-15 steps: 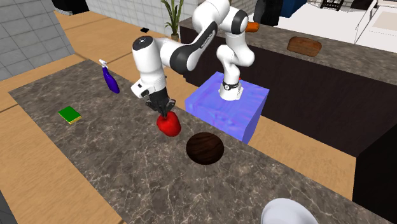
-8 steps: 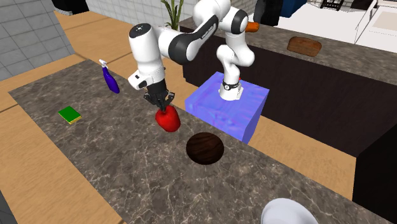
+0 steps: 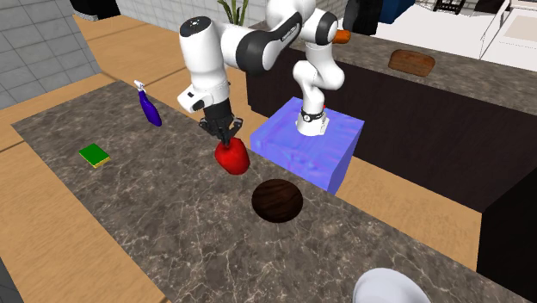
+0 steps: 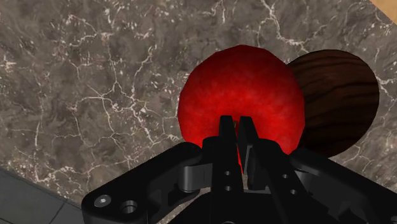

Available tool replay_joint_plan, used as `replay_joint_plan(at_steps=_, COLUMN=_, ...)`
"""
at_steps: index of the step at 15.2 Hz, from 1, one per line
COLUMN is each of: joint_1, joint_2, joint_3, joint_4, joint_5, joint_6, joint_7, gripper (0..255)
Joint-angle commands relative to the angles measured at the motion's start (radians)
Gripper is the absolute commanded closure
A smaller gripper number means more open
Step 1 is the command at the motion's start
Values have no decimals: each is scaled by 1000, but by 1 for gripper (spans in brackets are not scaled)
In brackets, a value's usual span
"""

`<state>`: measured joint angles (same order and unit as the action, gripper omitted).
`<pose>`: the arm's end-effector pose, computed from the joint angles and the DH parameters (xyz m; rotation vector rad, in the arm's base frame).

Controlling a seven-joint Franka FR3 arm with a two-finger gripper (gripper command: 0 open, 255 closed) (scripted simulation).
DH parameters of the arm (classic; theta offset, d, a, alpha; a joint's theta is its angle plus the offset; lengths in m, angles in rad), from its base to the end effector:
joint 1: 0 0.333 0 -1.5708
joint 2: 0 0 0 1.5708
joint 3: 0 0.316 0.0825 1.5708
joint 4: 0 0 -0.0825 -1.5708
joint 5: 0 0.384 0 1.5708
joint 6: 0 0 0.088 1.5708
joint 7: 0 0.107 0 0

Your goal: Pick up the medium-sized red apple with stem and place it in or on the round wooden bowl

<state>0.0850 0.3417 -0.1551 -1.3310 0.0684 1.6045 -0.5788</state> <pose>0.6536 -0.0225 0.5354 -3.0036 -0.7851 0.0866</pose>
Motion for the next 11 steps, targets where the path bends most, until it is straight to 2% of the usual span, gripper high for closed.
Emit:
replay_joint_plan(at_steps=1, joint_1=26, joint_2=-19, joint_3=12, joint_4=2, joint_5=-4, joint_6=-20, joint_7=39, gripper=255)
replay_joint_plan(at_steps=11, joint_1=159, joint_2=-42, joint_3=80, joint_4=97, joint_5=-15, joint_6=-131, joint_7=243, gripper=255)
